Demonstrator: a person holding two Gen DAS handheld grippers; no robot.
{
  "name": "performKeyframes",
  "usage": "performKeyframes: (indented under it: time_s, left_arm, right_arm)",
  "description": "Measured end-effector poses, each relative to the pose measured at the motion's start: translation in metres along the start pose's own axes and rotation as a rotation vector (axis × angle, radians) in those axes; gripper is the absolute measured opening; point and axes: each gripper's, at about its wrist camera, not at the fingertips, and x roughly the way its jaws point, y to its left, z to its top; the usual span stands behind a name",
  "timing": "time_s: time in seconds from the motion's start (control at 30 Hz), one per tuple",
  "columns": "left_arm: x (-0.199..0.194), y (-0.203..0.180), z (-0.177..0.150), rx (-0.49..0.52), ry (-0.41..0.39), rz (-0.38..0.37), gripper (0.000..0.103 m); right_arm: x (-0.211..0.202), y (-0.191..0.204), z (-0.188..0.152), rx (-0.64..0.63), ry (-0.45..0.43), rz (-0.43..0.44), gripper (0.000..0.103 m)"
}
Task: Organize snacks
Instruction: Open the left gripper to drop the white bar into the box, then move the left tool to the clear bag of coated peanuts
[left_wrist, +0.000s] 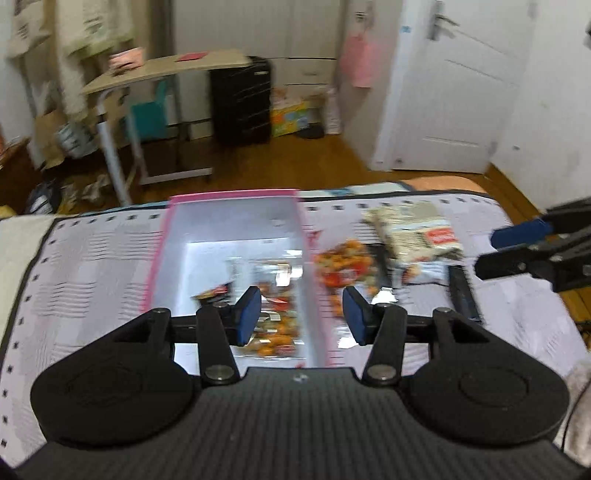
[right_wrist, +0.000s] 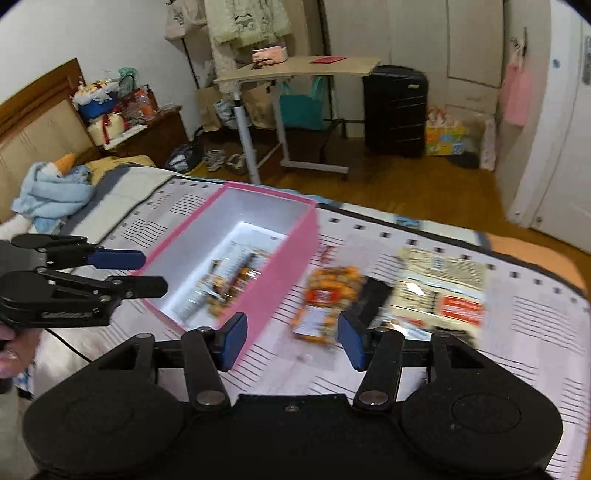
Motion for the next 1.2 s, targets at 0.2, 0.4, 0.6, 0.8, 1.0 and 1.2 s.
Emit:
performKeyframes:
  time_s: [0.2,0.4,0.6,0.8,1.0,1.2]
  left_arm:
    - [0.022,-0.049,-0.004,0.054,0.041,-0.080,0.050]
    - [0.066,-0.064,-0.010,-0.064,0.047,-0.109,0.048]
    - [0.124,-0.064,-0.017,-0.160,0.077,-0.122,0.036]
    - [0.174,-0.061,-0.033,-0.225,0.119,-0.131,0.034]
    - [0.205,-0.057,-0.030,-0.247,0.069,-0.066,0.037]
    - [0.230,-0.054,0.002,-0.273,0.138,-0.044,0.047]
  right_arm:
    - [0.004,-0.034,-0.021,0.018,-0.018,0.019,0.062]
    - [0.051,-0.033,-0.039,-0.112,-0.023,0.075,0.062]
    - [0.123,-0.036,-0.049,-0.132,0.039,0.114,0.051]
    - [0.177,-0.056,-0.055,-0.037,0.056,0.092,0.049]
    - [0.195,-0.059,-0.053,-0.086,-0.021,0.074,0.051]
    - [0.211,-0.058,-0.048,-0.065,-0.032,0.103,0.037]
